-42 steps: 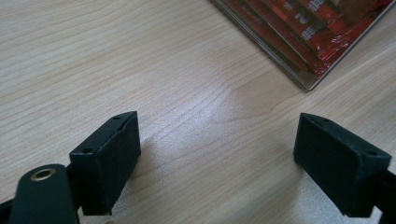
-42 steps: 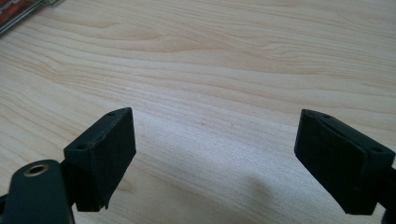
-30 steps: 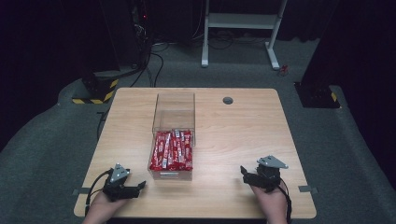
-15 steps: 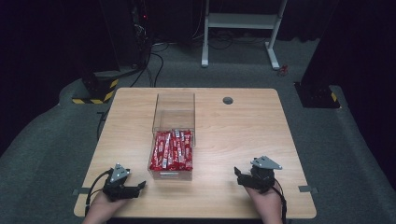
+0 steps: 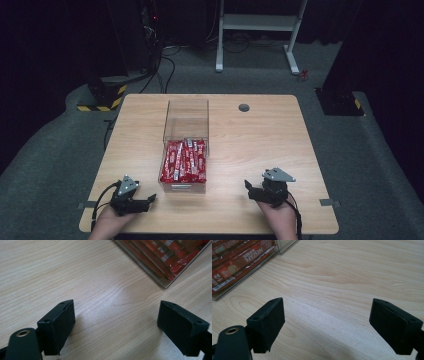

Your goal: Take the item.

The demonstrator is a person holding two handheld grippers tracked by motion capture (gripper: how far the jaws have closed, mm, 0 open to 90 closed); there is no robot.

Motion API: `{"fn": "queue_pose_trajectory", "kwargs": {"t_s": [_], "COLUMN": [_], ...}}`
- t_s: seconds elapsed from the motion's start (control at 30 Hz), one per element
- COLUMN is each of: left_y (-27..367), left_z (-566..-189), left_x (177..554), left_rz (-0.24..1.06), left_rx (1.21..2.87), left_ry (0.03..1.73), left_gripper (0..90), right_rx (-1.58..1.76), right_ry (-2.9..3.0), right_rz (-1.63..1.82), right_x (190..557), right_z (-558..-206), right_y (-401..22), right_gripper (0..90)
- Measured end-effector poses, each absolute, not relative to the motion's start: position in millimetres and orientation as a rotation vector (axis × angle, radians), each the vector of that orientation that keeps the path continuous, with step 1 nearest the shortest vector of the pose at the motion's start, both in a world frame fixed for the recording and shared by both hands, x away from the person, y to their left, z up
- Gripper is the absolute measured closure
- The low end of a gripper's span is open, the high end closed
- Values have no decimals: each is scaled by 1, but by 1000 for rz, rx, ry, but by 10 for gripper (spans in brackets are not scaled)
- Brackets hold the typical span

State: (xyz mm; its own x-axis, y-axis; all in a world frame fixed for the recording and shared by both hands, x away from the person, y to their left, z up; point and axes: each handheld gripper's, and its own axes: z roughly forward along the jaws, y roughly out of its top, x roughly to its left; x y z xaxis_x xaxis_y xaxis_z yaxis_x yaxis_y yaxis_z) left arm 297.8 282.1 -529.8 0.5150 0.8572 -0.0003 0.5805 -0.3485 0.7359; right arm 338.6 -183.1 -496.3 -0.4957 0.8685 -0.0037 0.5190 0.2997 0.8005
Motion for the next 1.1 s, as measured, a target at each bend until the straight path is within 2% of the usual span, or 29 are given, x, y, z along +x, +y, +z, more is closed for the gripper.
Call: {"fn": "queue_pose_trajectory", "kwargs": {"t_s": [1.1], "left_y": [282], "left_z": [-530], "left_x": [298], "left_rz": [514], "left_rx": [2060], "left_ry": [1171], "left_gripper": [153], "right_rx": [1162], "right_ry": [2118], "right_rz": [1194], "right_x": [344], "right_z": [-458], "right_y": [-157], "right_gripper": [141]}}
